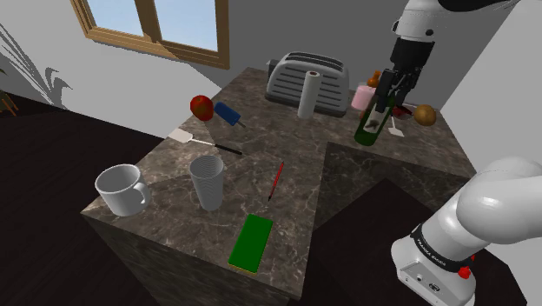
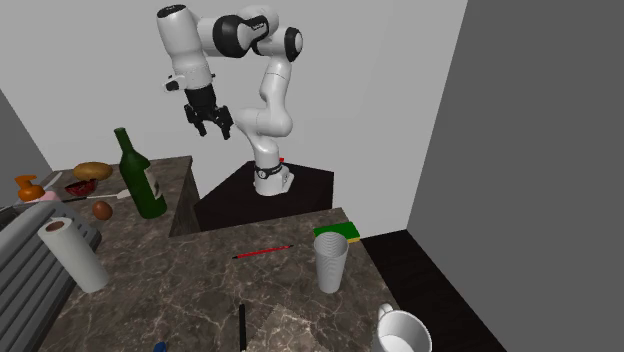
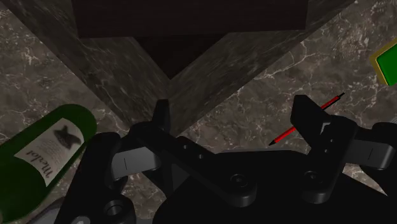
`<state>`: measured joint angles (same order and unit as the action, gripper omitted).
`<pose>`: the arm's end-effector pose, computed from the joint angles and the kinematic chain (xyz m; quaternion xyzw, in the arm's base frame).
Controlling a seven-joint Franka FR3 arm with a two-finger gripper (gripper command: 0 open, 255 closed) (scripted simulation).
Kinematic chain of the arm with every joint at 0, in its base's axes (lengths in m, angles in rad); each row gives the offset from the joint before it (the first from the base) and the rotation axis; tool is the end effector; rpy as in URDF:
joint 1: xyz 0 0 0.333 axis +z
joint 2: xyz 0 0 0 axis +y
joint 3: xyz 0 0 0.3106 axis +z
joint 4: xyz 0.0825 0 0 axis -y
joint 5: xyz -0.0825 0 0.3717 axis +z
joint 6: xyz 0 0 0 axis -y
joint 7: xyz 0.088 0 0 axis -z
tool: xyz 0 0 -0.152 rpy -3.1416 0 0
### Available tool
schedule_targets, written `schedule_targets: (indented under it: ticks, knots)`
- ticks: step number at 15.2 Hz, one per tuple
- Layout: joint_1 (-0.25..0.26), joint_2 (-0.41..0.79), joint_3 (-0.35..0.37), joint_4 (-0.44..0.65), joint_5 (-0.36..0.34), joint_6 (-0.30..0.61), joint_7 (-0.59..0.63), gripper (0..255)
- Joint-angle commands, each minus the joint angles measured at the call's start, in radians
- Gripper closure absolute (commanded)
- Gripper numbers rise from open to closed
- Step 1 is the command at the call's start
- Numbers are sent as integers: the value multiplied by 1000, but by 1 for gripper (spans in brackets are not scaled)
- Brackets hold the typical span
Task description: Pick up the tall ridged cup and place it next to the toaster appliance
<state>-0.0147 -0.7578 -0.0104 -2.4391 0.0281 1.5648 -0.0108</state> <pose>0.2947 -0.0034 0.4952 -0.9981 0.0062 0.0579 0.0186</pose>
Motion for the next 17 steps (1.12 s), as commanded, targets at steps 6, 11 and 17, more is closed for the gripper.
schedule_targets:
  ticks: [6,11,17]
  knots:
    - [45,71,93,-5,79,98,99,0]
    - [84,172,184,20,140,199,193,0]
    - [118,324,290,90,179,316,307,0]
